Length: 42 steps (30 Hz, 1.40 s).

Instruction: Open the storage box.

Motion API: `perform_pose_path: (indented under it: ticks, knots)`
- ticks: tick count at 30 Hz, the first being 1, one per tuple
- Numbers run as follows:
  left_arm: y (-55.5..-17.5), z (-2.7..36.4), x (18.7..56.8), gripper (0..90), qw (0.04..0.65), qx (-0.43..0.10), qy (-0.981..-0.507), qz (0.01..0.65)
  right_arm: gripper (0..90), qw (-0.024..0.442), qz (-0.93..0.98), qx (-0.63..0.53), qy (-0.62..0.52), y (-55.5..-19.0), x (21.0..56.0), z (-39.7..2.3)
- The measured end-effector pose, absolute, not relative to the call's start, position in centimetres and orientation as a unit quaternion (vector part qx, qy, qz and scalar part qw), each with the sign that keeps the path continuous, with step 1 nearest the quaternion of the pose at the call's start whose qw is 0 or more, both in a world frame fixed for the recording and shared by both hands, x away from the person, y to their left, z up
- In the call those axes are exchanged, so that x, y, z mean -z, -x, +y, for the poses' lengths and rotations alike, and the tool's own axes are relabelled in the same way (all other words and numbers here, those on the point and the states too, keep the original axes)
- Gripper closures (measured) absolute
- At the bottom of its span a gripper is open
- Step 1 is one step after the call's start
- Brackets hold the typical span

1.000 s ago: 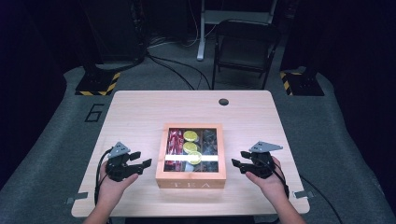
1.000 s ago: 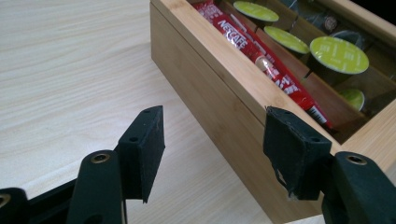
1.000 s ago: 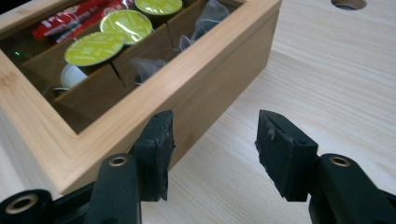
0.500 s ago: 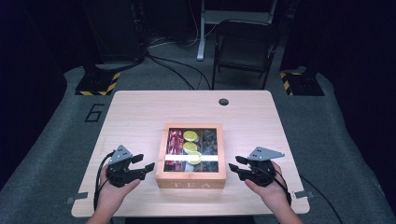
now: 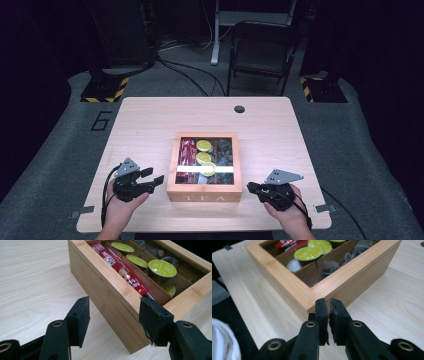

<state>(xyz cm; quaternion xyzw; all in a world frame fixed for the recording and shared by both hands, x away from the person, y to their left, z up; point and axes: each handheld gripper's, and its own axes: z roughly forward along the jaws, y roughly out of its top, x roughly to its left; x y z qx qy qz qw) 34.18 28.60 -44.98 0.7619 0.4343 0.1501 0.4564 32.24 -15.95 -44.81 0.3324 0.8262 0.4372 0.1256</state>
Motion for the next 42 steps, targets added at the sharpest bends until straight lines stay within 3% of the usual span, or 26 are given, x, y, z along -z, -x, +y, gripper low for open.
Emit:
perform_pose_path:
  ticks: [10,42]
  knots:
    - [-34.4,28.9,45.7,42.4,0.453,-0.146,-0.763,0.437,89.6,0.100,0.843,-0.426,-0.312,-31.8,46.0,-15.7]
    - [-33.4,28.4,45.6,42.5,0.458,-0.147,-0.767,0.424,87.8,0.088,0.854,-0.416,-0.300,-32.3,46.9,-14.8]
